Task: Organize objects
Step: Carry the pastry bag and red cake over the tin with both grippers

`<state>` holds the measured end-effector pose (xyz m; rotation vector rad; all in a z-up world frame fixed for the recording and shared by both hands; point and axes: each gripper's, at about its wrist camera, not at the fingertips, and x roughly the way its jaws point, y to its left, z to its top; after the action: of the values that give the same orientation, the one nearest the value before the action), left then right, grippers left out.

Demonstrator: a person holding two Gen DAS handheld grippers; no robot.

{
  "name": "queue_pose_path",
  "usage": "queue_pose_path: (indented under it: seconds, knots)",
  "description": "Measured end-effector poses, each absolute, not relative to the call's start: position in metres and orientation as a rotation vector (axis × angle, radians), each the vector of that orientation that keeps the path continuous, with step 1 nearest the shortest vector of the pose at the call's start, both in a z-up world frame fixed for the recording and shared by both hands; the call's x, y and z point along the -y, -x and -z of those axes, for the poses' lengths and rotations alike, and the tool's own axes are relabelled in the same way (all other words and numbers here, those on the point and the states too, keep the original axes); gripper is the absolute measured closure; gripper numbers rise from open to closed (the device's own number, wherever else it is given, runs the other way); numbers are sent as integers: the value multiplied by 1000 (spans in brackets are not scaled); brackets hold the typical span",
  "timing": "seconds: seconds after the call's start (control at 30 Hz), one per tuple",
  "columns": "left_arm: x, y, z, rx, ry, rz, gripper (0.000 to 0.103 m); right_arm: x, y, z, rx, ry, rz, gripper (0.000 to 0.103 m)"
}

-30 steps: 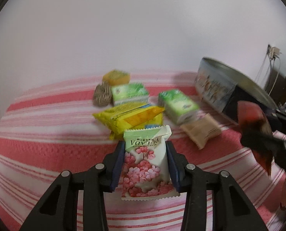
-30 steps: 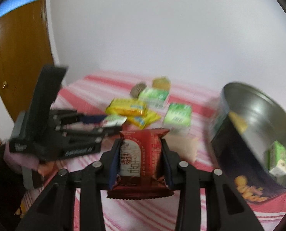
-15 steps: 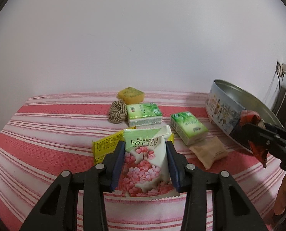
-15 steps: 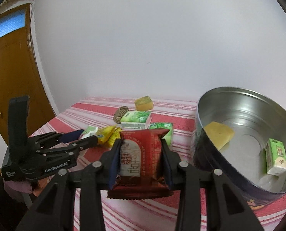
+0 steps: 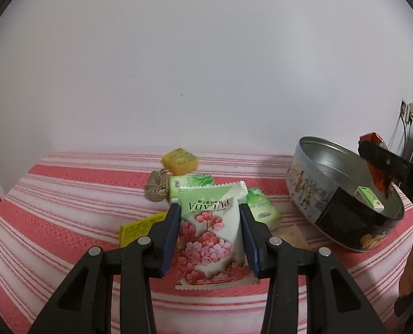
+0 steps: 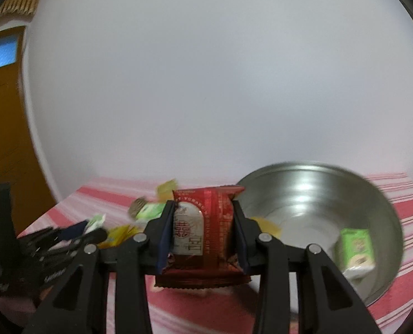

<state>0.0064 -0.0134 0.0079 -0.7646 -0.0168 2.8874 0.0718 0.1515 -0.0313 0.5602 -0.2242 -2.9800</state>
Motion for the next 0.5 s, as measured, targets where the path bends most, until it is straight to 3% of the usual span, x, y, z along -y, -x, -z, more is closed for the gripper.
queue_pose_path:
  seconds: [0.5]
  knots:
    - [-76, 20, -21, -17, 719, -2801, 58, -224, -50, 41, 207, -721, 3260, 64]
